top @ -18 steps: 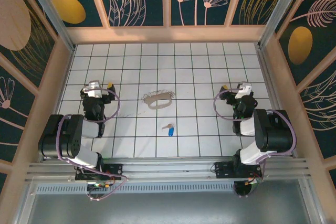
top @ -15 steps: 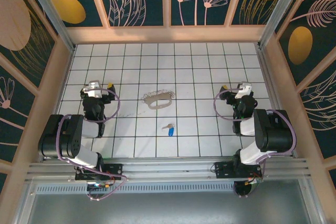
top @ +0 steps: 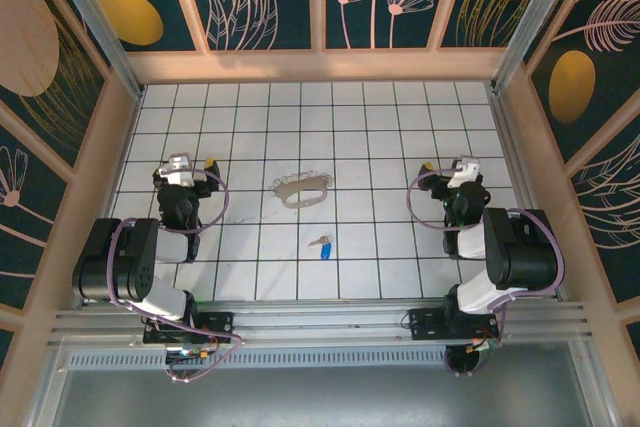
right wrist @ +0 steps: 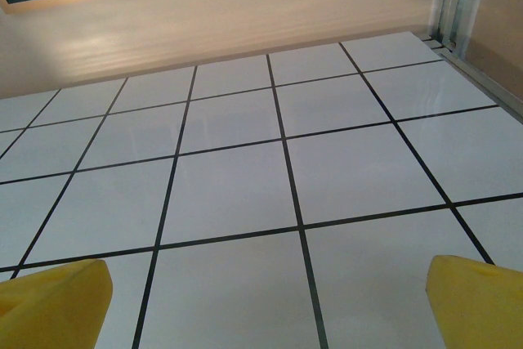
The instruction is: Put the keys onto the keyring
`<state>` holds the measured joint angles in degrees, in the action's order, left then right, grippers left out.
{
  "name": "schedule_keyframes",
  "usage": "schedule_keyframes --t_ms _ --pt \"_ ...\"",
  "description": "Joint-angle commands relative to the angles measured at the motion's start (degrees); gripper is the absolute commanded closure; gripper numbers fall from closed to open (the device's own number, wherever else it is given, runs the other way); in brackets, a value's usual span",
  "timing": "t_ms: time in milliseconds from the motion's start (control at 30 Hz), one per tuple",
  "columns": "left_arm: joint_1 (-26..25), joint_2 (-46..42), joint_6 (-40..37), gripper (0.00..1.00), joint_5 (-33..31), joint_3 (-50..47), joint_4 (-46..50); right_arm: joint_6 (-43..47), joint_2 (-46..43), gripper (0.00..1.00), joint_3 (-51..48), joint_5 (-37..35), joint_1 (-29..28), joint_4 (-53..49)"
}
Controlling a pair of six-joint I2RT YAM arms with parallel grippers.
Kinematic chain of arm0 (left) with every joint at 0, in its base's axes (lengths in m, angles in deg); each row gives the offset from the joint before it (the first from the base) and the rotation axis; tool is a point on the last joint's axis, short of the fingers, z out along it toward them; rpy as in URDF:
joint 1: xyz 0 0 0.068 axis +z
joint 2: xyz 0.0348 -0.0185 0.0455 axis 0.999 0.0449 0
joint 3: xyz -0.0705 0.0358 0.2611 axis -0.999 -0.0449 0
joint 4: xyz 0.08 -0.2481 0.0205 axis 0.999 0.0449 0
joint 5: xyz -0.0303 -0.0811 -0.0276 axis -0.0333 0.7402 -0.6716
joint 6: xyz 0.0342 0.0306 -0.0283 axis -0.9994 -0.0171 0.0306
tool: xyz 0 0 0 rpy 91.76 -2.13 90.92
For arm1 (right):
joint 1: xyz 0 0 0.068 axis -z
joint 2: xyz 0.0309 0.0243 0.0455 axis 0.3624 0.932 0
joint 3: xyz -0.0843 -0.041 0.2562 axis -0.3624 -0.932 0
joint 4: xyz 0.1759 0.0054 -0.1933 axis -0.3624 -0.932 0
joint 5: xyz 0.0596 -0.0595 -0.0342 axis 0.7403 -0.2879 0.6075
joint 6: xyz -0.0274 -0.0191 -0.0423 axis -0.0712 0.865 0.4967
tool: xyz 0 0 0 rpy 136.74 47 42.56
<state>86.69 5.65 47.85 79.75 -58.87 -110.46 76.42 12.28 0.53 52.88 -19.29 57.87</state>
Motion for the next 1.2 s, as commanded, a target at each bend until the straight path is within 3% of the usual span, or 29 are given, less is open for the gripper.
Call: schedule_keyframes --t_ms 0,333,467,600,700,733,833,967,1067,1167 --pt "0.4 0.1 1.0 0.01 0.5 0.6 -0.2 1.1 -0.2 0.01 1.0 0.7 0.3 1.5" --pt "0.4 -1.7 0.4 0.01 1.5 0.3 0.4 1.2 -1.1 0.01 1.6 0.9 0.3 0.2" --pt "0.3 -7.9 1.1 0.01 0.0 5.1 14.0 1.3 -8.9 0.01 7.2 -1.5 -1.3 -16.3" --pt "0.3 -12.1 5.4 0.01 -1.1 9.3 24.9 -5.9 -12.7 0.01 14.8 0.5 -1.2 -32.0" --pt "0.3 -14.7 12.8 0.01 -0.6 12.6 32.1 -23.9 -13.3 0.01 20.1 -7.8 -0.1 -43.7" --pt "0.3 -15.3 15.1 0.02 0.3 13.6 34.3 -26.3 -12.5 0.01 22.1 -6.5 1.0 -47.4" --pt "0.3 -17.4 22.5 0.01 4.8 15.1 38.1 -27.8 -9.3 0.12 26.0 2.4 1.5 -51.5" --pt "-0.2 -19.4 32.4 0.02 10.1 14.0 39.7 -26.8 -5.6 0.26 27.9 12.1 -2.6 -53.2" --pt "-2.9 -19.9 35.3 0.02 12.4 13.7 42.4 -24.3 -2.3 0.39 29.8 14.4 -8.3 -55.9" --pt "-7.8 -20.4 35.7 0.01 11.5 12.9 44.0 -20.9 0.5 0.47 31.5 12.6 -15.7 -58.0"
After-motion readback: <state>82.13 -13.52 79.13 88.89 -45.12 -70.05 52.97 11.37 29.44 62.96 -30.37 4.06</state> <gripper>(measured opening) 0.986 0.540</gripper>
